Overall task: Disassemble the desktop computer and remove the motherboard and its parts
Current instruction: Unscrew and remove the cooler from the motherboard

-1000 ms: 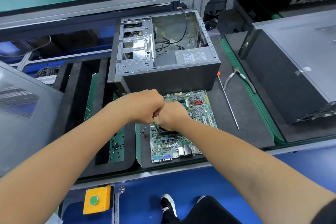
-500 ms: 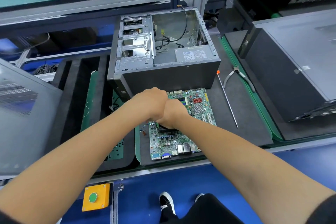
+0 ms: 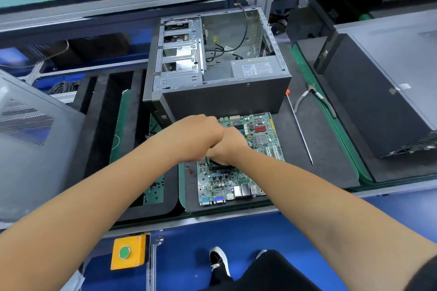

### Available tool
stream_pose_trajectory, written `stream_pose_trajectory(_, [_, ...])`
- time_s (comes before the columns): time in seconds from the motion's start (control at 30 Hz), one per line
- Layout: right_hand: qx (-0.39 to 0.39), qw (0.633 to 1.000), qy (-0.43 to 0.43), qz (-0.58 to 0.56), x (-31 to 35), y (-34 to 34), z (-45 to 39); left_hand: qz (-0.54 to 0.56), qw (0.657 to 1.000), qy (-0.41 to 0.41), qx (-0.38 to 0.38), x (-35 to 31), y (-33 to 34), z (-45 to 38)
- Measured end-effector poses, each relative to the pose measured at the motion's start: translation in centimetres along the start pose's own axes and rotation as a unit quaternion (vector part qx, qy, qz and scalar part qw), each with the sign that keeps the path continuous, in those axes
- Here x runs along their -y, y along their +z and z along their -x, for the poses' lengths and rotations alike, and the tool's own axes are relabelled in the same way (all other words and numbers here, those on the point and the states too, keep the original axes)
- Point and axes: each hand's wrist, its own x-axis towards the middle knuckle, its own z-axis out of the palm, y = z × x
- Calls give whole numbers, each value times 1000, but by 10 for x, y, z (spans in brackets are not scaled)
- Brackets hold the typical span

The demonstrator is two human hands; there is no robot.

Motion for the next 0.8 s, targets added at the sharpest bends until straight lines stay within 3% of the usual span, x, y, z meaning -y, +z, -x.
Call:
stream_pose_trajectory(0.2, [5,994,-60,90,1,1,-4,83,996,-20,-36,8,7,3])
stream_pose_trajectory(0.43, [1,993,-58,99,-1,4,-8,157,970,-183,-37,-8,8,-10])
stream_pose_trajectory(0.6, [-6,992,-66,109,-4,7,-9,121,986,-109,-24,2,8,-3])
stream_pose_trajectory(0.73, [-24,996,-57,66,-4,10,-8,141,988,-8,64,9,9,9])
stream_pose_trajectory(0.8, [-22,995,-54,77,-3,9,-8,127,991,8,40,13,7,9])
